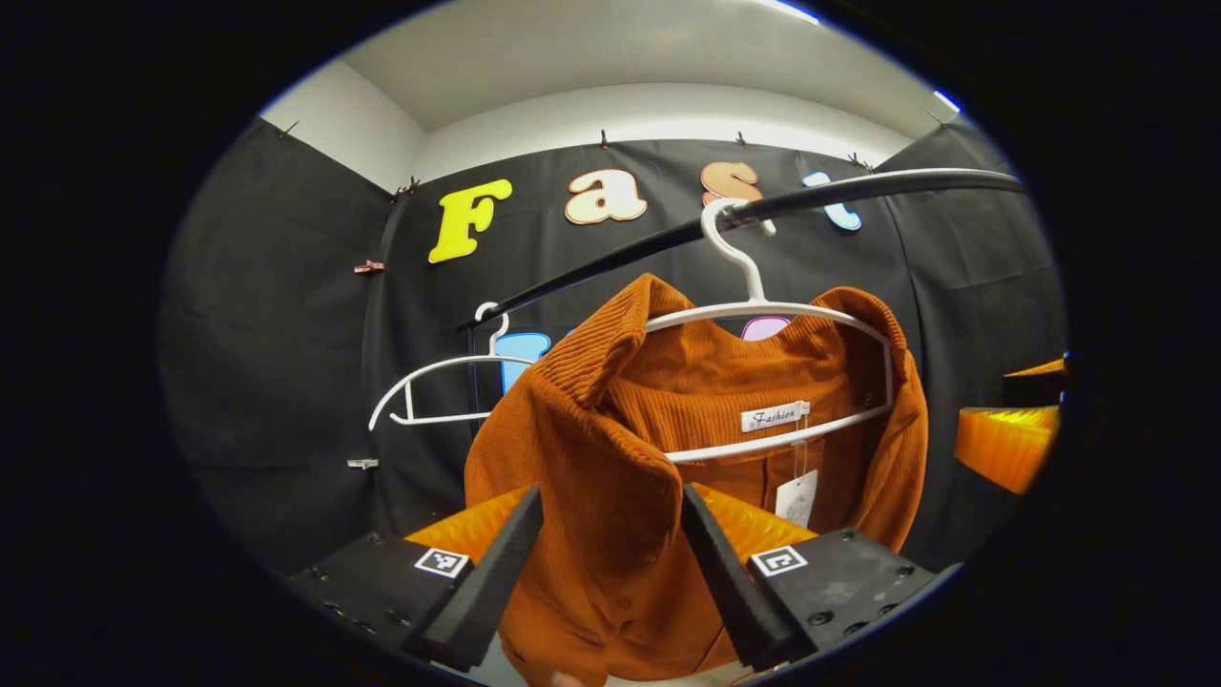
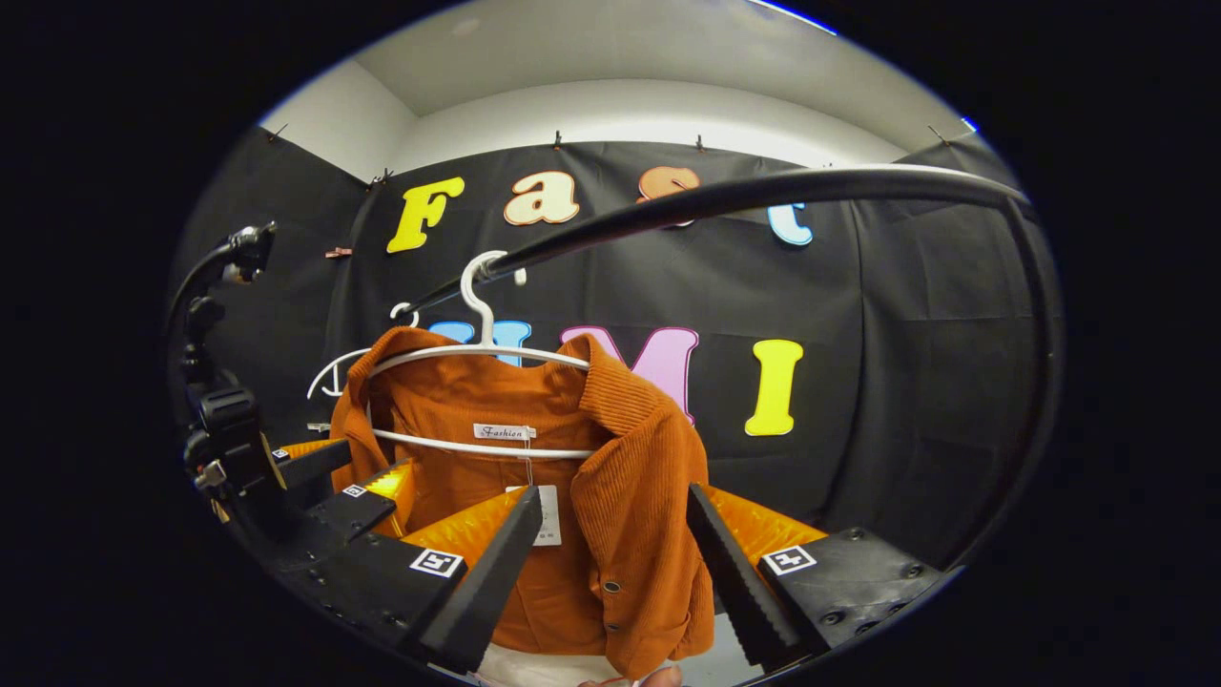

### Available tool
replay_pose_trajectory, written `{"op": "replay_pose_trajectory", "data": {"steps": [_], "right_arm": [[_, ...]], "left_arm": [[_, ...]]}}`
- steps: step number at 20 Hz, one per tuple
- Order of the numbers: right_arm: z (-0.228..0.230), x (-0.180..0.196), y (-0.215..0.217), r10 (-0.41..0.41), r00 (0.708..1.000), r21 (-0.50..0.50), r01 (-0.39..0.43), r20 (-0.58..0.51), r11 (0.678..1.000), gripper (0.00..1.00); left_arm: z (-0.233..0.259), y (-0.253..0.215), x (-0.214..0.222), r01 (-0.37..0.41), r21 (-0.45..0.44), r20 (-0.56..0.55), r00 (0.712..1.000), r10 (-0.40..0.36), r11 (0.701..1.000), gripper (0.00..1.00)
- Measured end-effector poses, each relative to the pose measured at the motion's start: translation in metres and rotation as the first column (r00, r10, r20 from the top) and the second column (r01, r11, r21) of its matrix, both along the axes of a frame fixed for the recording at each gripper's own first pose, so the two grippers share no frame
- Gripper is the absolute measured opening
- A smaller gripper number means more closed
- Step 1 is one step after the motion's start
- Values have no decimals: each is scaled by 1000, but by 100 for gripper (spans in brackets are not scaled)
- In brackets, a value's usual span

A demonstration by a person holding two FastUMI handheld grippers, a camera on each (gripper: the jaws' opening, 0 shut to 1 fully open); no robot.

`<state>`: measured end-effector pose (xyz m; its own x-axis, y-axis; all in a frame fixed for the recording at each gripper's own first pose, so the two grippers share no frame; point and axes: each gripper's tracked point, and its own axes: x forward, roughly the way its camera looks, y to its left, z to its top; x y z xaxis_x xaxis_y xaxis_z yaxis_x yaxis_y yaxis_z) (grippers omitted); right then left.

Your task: Grasp the clothes on the hanger with both hands and then place them into the laundry hamper below.

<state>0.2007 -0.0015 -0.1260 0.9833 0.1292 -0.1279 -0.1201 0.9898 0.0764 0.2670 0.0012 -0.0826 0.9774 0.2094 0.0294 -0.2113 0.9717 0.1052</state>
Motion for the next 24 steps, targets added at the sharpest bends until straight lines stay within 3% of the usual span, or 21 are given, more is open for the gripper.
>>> {"op": "replay_pose_trajectory", "data": {"steps": [1, 5, 7, 8, 9, 12, 14, 18, 19, 21, 24], "right_arm": [[-5, 9, 6, 5, 1000, 7, -5, -4, 1000, 98], [-16, 46, 15, -17, 1000, 30, 17, 22, 999, 98], [-24, 65, 12, -41, 999, 41, 40, 26, 998, 98], [-29, 74, 10, -58, 998, 48, 57, 28, 997, 98], [-28, 79, 11, -51, 998, 72, 48, 38, 996, 89], [-39, 94, 9, -31, 999, 121, 28, 20, 992, 41], [-43, 94, 14, 35, 999, 231, -28, -28, 973, 9], [-53, 92, 25, 173, 966, 402, -83, -194, 912, 9], [-57, 92, 28, 223, 944, 433, -100, -242, 896, 4], [-64, 82, 31, 317, 885, 462, -136, -342, 876, 4], [-56, 70, 32, 425, 796, 484, -194, -431, 853, 4]], "left_arm": [[0, 0, 3, 6, -6, 3, 1000, -6, 1000, 83], [-2, 19, 8, -23, -34, -16, 1000, 22, 999, 14], [-3, 17, 11, 3, -47, -25, 1000, -4, 999, 5], [-2, 17, 12, 14, -45, -29, 999, -15, 999, 5], [-2, 18, 11, 19, -36, -33, 999, -20, 999, 5], [-1, 21, 13, 28, -24, -38, 999, -29, 999, 5], [1, 23, 15, 29, -35, -36, 999, -31, 999, 4], [0, 28, 17, 48, -70, -95, 994, -54, 996, 5], [0, 28, 17, 58, -79, -122, 990, -68, 995, 5], [5, 31, 15, 78, -102, -186, 978, -96, 992, 5], [10, 27, 11, 140, -208, -286, 938, -197, 968, 5]]}}
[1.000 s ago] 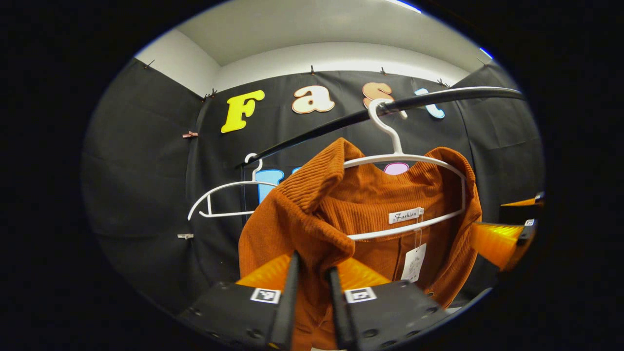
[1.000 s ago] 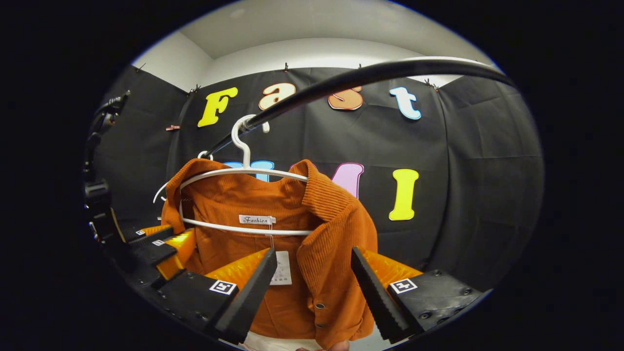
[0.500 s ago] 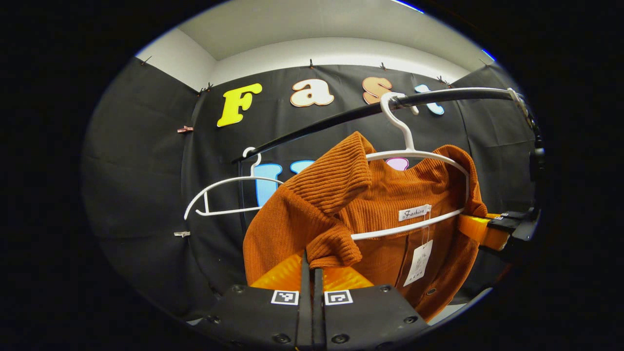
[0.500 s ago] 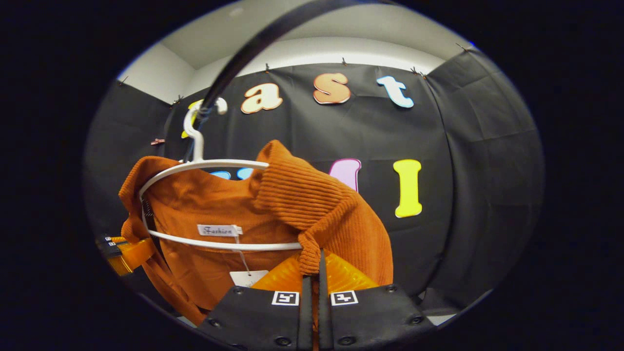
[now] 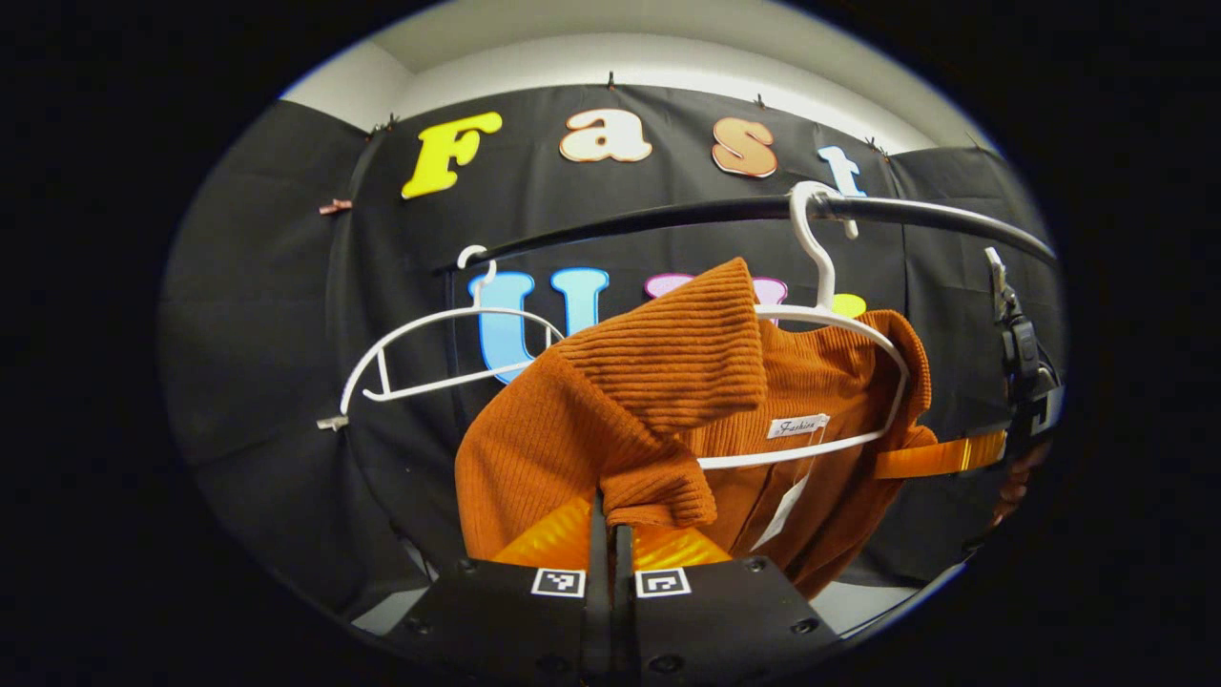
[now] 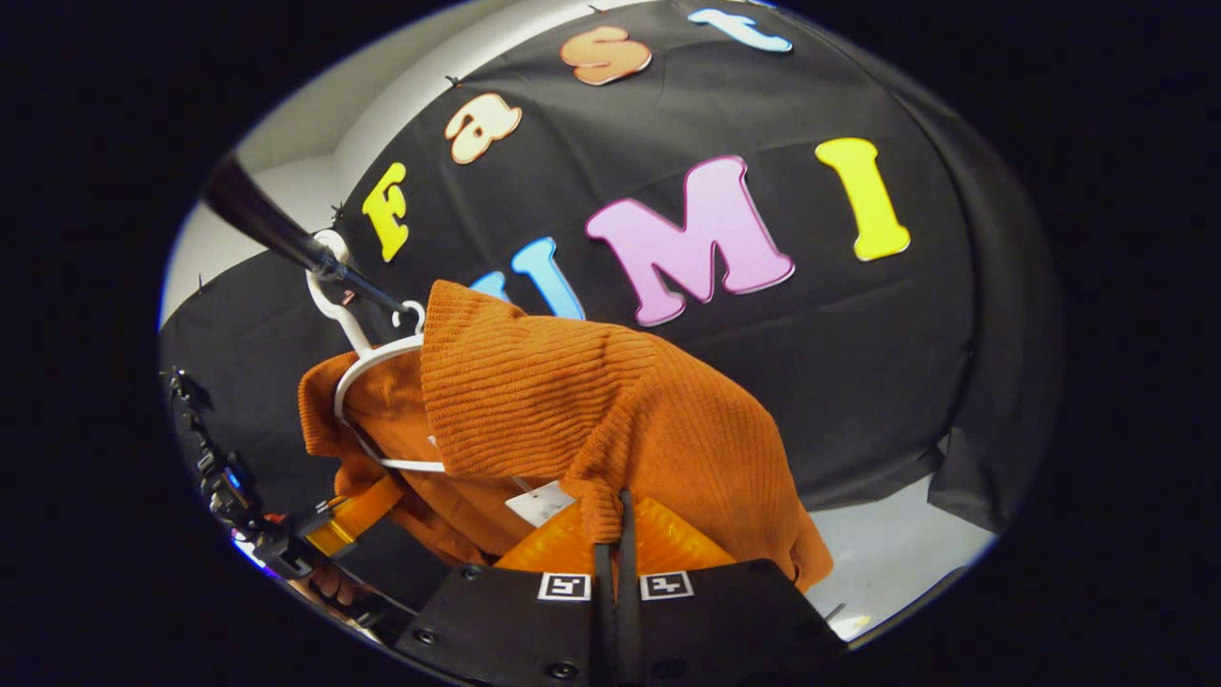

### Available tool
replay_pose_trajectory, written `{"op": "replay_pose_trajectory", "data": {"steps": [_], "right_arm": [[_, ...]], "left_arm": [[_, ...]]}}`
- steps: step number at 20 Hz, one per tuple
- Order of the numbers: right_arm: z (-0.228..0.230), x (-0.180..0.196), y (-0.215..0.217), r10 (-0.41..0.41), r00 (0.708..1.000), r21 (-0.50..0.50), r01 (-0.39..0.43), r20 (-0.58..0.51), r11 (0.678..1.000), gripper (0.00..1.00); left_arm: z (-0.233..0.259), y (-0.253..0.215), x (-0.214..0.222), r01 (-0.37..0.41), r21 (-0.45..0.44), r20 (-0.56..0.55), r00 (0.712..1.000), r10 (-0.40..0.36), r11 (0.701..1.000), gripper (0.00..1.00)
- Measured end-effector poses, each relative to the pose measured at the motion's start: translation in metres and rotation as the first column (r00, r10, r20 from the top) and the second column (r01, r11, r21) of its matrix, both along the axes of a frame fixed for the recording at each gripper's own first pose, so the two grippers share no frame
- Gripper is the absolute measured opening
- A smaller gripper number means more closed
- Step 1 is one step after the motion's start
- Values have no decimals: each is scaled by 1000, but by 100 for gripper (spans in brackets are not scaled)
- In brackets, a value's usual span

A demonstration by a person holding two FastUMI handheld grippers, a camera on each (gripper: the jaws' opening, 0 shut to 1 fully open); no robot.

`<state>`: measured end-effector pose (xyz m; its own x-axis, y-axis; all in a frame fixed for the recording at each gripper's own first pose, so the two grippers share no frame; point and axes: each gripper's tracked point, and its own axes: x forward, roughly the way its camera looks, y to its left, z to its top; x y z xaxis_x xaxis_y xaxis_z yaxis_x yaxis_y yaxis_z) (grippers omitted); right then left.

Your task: Grasp the clothes on the hanger with both hands and then place them into the laundry hamper below.

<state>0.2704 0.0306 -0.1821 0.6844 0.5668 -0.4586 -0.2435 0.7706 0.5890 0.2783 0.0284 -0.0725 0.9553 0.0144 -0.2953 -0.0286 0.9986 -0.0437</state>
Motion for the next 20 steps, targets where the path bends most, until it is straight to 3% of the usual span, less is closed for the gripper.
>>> {"op": "replay_pose_trajectory", "data": {"steps": [3, 6, 8, 10, 11, 15, 20], "right_arm": [[12, -1, -8, 67, 998, -48, -66, 15, 997, 4], [16, -14, -5, 161, 986, -131, -155, 37, 979, 4], [21, -10, -6, 178, 982, -182, -165, 61, 969, 4], [26, -3, -12, 139, 988, -169, -127, 60, 978, 0], [27, -1, -19, 109, 992, -149, -100, 55, 984, 4], [34, 25, -47, 14, 997, -154, -2, 76, 988, 4], [53, 55, -90, -131, 975, -194, 166, 181, 967, 4]], "left_arm": [[14, -3, -2, 82, -85, -44, 995, -86, 993, 5], [34, 6, -1, 89, -37, -13, 996, -90, 995, 5], [41, 5, 2, 97, -37, -4, 995, -98, 995, 5], [46, 10, 5, 89, -34, 2, 996, -89, 995, 5], [46, 13, 7, 84, -38, 4, 996, -84, 996, 5], [51, 28, 13, 59, -79, 4, 998, -59, 995, 5], [59, 47, 14, 26, -60, 9, 1000, -26, 998, 5]]}}
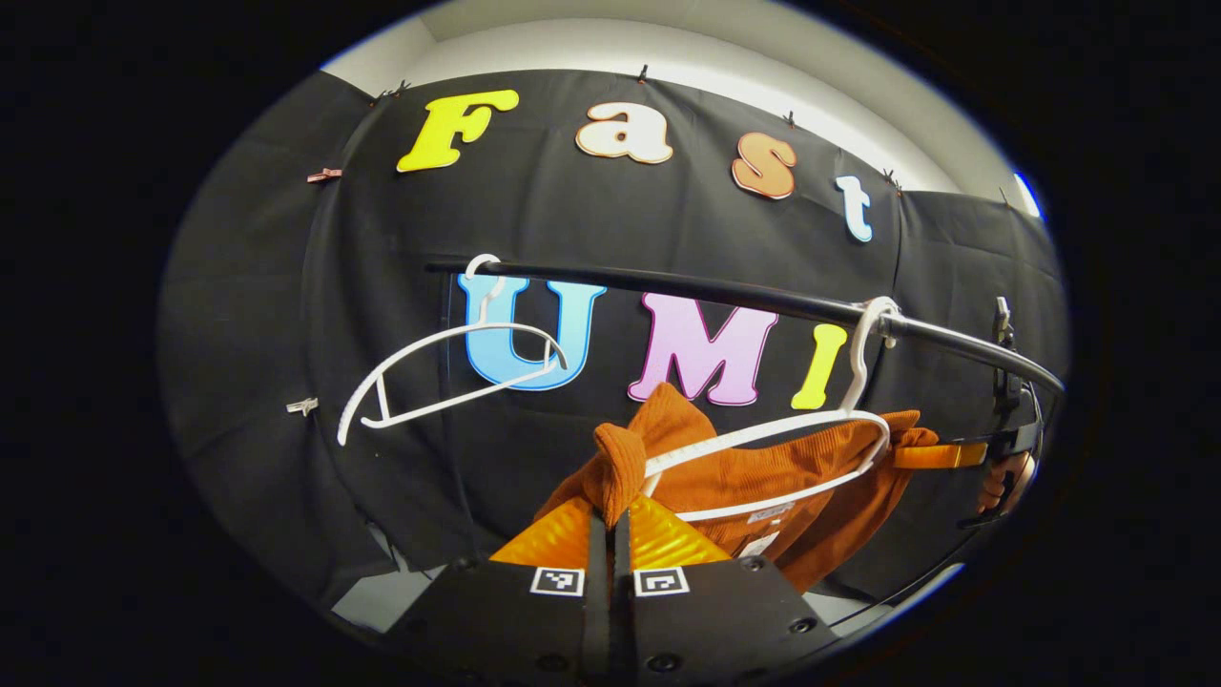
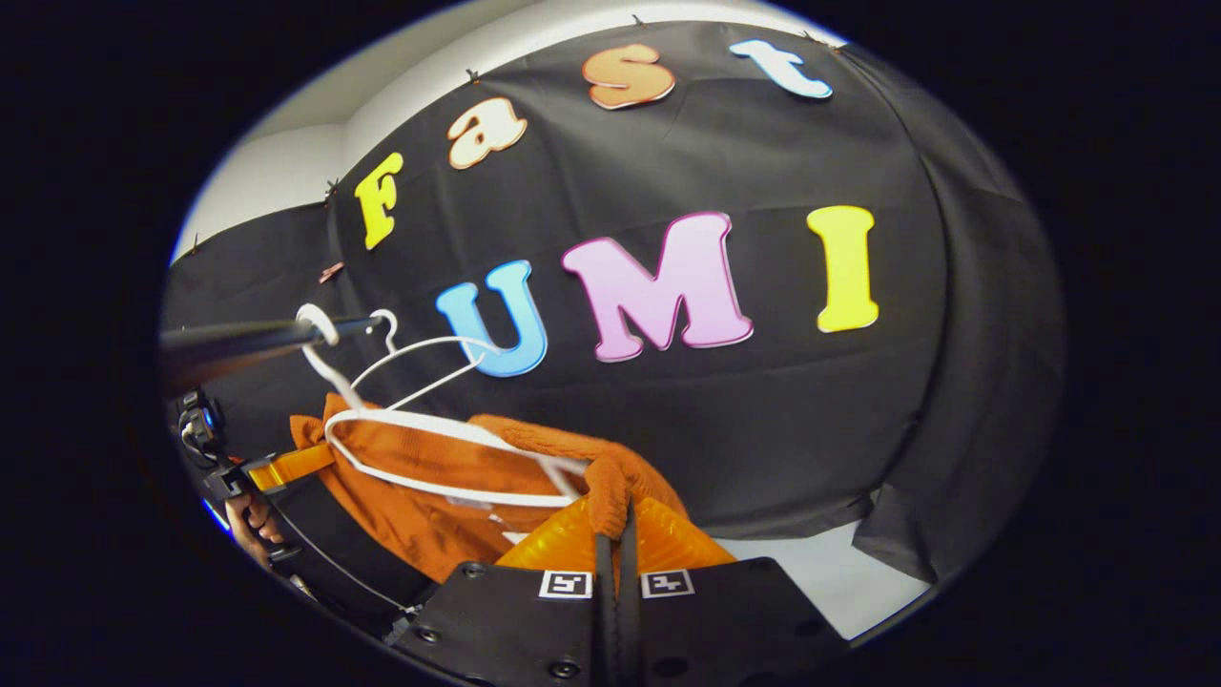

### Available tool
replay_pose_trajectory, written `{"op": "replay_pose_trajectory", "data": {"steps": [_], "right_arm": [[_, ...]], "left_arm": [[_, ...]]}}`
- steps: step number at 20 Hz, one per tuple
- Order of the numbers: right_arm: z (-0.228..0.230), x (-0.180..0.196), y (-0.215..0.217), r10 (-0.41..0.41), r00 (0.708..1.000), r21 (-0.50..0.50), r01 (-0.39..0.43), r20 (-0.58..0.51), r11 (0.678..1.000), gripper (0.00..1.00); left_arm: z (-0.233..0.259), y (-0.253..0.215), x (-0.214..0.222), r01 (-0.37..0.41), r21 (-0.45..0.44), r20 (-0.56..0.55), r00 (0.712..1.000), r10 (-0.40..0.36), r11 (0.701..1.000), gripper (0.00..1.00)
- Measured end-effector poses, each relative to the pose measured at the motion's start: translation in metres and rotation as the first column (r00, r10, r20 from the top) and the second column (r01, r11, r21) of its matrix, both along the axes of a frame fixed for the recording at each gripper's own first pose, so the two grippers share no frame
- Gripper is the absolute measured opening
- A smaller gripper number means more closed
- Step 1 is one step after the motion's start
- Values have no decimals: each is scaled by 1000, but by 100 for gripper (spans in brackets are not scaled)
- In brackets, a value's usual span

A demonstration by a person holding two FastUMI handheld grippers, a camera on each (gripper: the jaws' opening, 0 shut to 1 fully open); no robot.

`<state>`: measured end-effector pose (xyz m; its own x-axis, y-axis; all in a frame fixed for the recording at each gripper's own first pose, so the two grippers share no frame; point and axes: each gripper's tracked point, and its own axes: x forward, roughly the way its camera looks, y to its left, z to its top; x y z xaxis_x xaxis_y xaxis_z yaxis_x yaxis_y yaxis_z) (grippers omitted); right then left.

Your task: Grasp the clothes on the hanger with both hands and then place them into the laundry hamper below.

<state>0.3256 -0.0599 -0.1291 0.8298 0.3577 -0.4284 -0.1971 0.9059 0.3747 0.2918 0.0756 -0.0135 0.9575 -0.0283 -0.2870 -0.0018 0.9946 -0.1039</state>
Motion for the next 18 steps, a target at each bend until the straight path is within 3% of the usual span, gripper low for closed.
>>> {"op": "replay_pose_trajectory", "data": {"steps": [3, 5, 8, 13, 18], "right_arm": [[-8, 12, -9, -60, 997, -78, 64, 45, 995, 4], [-19, 17, -18, -99, 993, -121, 105, 56, 987, 4], [-39, 19, -24, -132, 991, -112, 134, 23, 985, 4], [-78, 6, -21, -142, 989, -77, 138, -40, 987, 4], [-111, -29, 12, -82, 992, -34, 79, -99, 996, 4]], "left_arm": [[-2, 10, 1, -19, 47, -4, 1000, 19, 999, 5], [-6, 16, 3, -40, 24, -1, 999, 40, 999, 5], [-17, 27, 4, -65, 15, -10, 998, 65, 998, 5], [-62, 42, 2, -94, 25, -59, 994, 96, 995, 5], [-123, 35, -13, -95, 16, -140, 985, 97, 995, 5]]}}
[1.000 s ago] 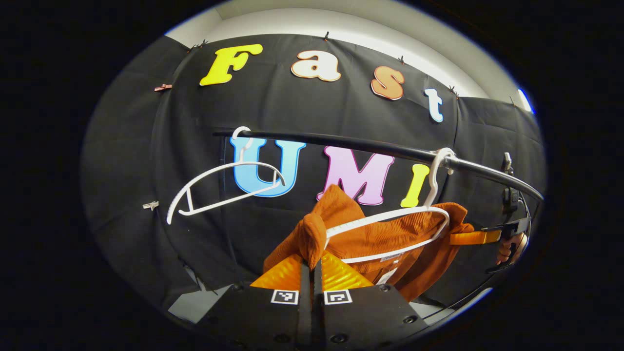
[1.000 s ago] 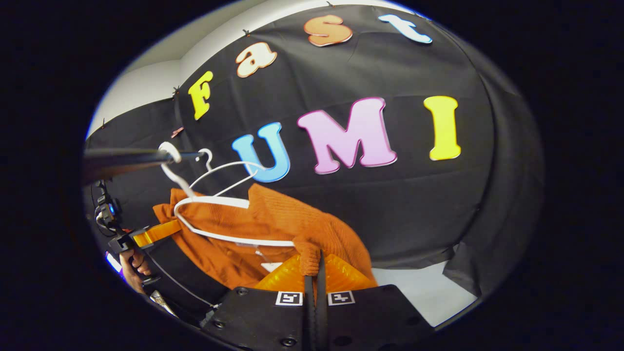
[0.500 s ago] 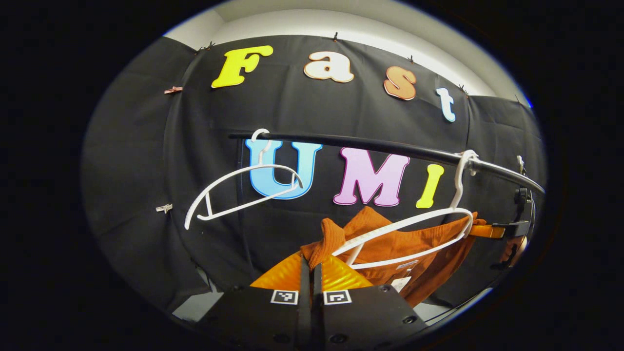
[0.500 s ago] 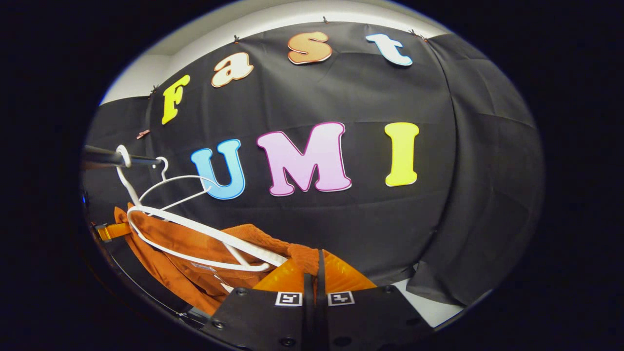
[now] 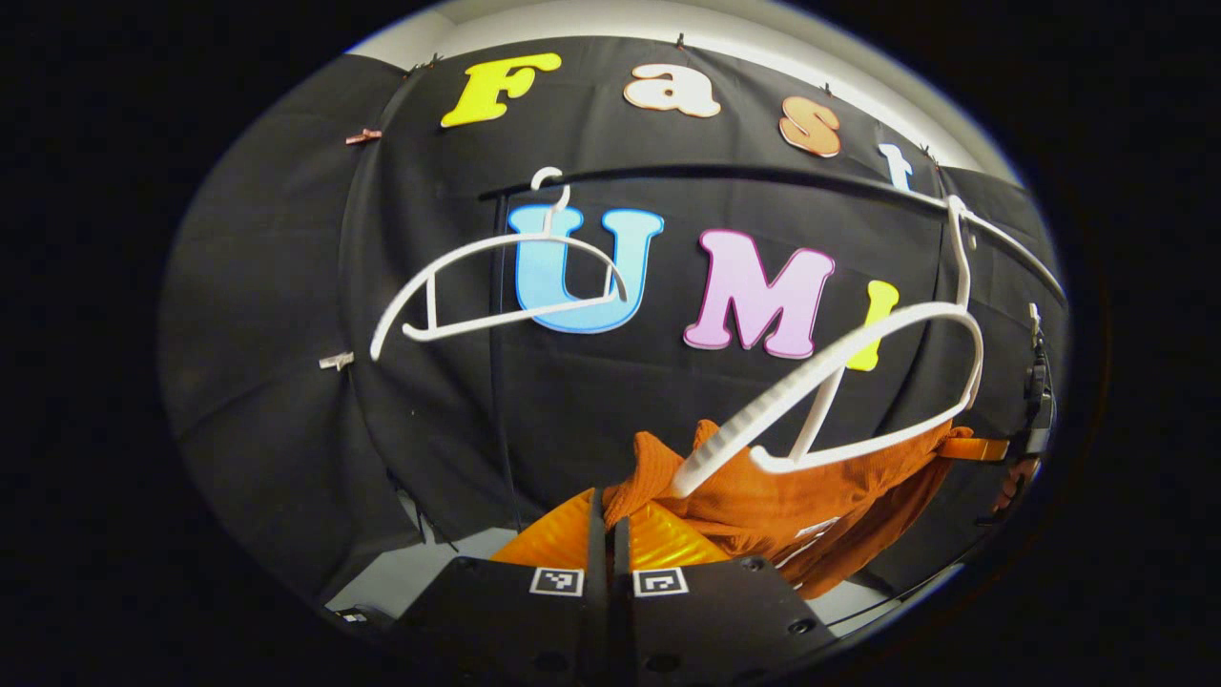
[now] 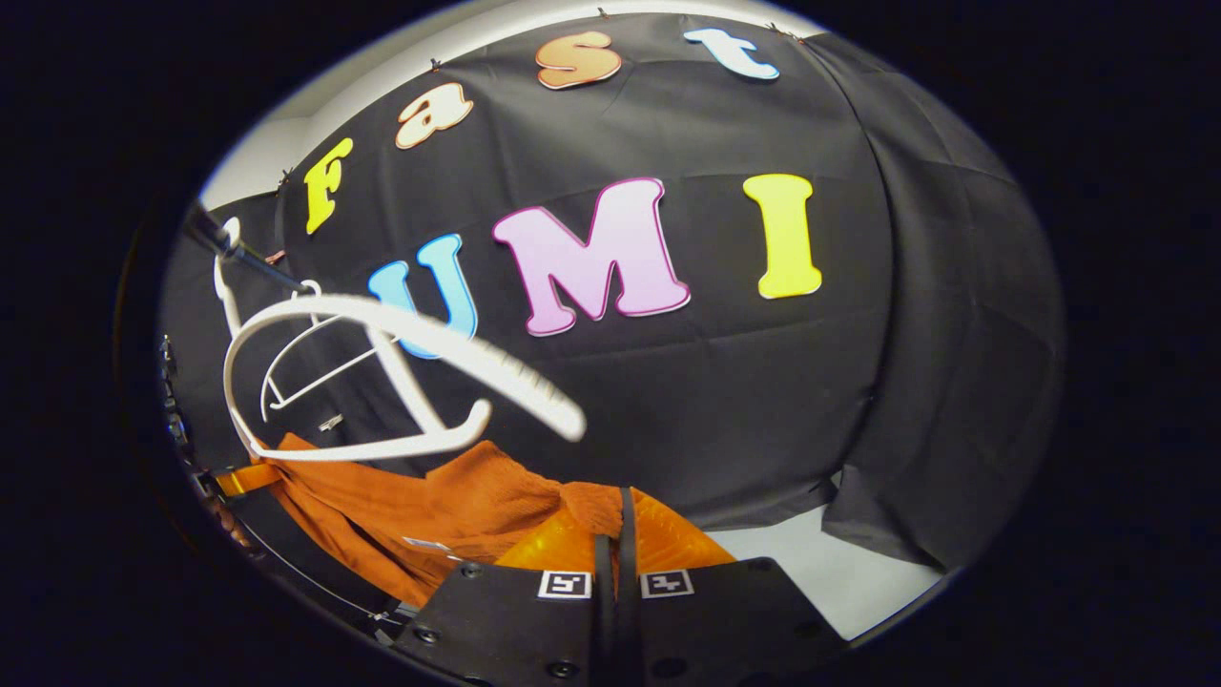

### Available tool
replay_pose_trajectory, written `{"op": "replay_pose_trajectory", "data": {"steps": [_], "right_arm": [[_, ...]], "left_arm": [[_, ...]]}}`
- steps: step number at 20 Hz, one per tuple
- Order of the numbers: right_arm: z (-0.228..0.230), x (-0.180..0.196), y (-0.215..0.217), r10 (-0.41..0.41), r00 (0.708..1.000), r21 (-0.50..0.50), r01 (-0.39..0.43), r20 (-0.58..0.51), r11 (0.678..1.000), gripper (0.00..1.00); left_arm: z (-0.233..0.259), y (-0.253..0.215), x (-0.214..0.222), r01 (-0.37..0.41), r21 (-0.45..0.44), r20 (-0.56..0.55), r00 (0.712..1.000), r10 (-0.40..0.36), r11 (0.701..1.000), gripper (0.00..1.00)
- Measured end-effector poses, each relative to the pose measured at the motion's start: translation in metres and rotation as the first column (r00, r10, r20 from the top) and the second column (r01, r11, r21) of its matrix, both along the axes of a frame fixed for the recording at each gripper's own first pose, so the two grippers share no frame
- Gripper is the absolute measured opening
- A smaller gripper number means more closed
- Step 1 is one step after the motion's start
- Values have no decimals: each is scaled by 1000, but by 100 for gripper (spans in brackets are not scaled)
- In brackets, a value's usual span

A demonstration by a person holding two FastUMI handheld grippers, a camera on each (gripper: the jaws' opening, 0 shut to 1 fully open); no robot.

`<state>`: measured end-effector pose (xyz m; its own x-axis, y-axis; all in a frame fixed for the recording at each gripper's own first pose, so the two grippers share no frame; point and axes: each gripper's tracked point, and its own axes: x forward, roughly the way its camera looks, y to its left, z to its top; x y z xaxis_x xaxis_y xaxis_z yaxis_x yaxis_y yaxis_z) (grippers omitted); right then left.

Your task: Grasp the clothes on the hanger with both hands and then place them into the laundry hamper below.

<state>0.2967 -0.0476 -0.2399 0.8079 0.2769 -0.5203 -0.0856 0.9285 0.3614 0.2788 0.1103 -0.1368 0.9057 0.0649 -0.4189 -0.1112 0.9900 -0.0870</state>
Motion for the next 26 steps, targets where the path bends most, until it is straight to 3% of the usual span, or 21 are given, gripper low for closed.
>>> {"op": "replay_pose_trajectory", "data": {"steps": [7, 12, 18, 21, 26], "right_arm": [[-5, -40, 54, 89, 996, 96, -89, 6, 991, 4], [30, -61, 98, 140, 989, 204, -146, 45, 968, 4], [68, -74, 141, 210, 971, 231, -231, 113, 945, 4], [50, -90, 146, 226, 970, 216, -242, 94, 946, 4], [-22, -114, 151, 230, 973, 208, -219, -29, 953, 4]], "left_arm": [[-35, -48, -17, 107, -14, 13, 994, -106, 994, 5], [-14, -89, -19, 160, -75, 71, 985, -155, 984, 5], [19, -129, -22, 233, -108, 138, 966, -217, 967, 5], [2, -137, -26, 216, -103, 130, 971, -202, 971, 5], [-65, -146, -35, 186, -106, 68, 981, -180, 977, 5]]}}
